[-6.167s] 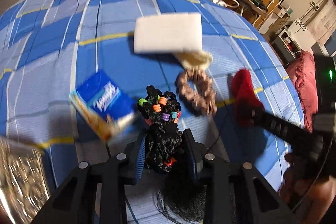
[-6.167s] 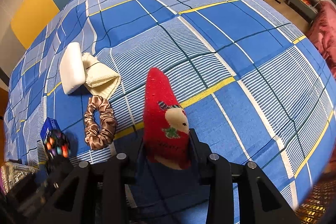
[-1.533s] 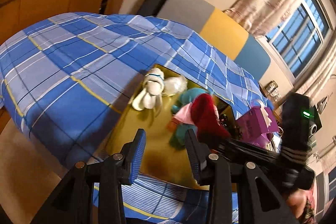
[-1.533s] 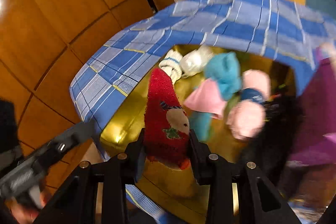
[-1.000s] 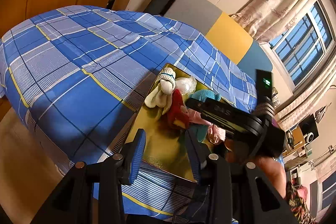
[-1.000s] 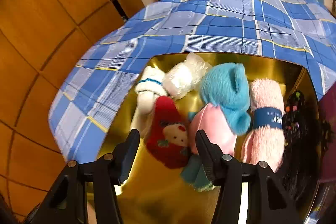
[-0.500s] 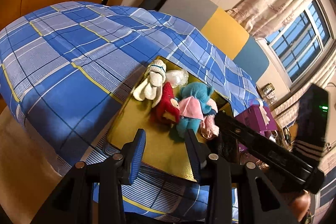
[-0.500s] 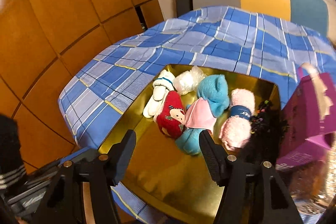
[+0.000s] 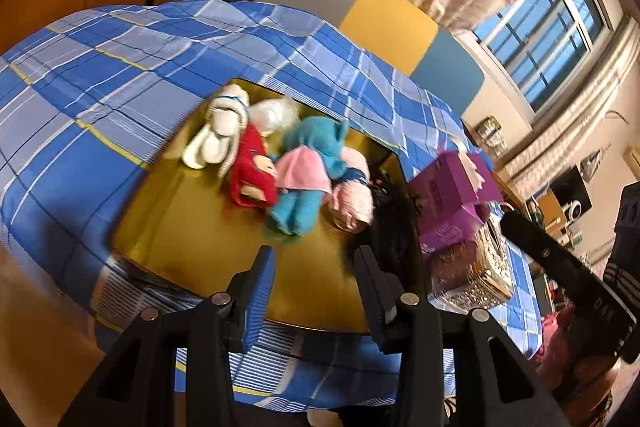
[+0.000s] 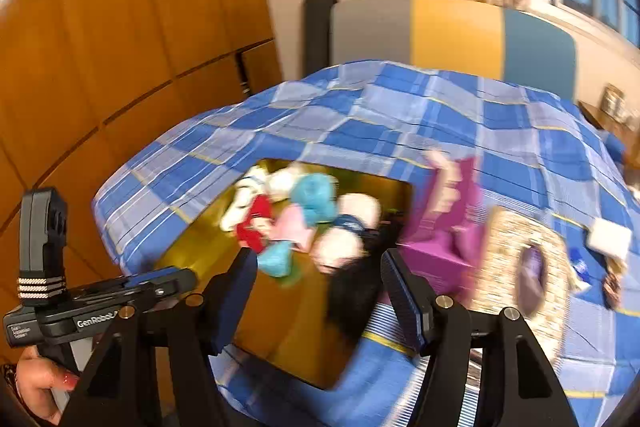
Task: Organize soft objects
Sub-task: 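Return the right gripper to the pile and grasp the brown satin scrunchie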
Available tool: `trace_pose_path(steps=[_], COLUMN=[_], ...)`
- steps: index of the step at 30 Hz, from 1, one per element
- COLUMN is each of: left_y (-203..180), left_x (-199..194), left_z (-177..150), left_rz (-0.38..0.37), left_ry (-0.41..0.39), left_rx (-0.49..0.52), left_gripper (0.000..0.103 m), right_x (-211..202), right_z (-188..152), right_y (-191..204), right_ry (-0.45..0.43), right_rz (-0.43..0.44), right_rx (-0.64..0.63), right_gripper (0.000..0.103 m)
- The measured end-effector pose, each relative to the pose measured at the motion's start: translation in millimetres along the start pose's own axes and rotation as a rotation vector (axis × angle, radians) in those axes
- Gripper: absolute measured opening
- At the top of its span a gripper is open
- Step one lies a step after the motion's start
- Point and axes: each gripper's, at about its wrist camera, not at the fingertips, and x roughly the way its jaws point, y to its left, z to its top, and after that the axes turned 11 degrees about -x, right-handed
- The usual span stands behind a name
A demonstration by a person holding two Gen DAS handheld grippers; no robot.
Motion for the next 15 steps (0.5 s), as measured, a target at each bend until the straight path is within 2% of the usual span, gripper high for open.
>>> trace_pose_path(steps=[5,10,15], left_y=[-23,-54,-82], left_x=[7,12,21], left_z=[-9,-24,-39], left_rz=[-0.033,-0.089,-0.131], left_ry=[0.032,0.064,0.112], left_rx=[0.054,0.139,0.205], left_gripper=[0.051,0.053,0.057], right_x=[-26,-51,-67], right_z=[-16,-36,-64], right_y=[-48,-99,-155], right_ry=[-0.012,-0.016,0.024], right_rz=[-0.093,-0.214,-0.322], right_rx=[0.084,0.162,0.256], right_gripper=[0.067,0.067,0.073])
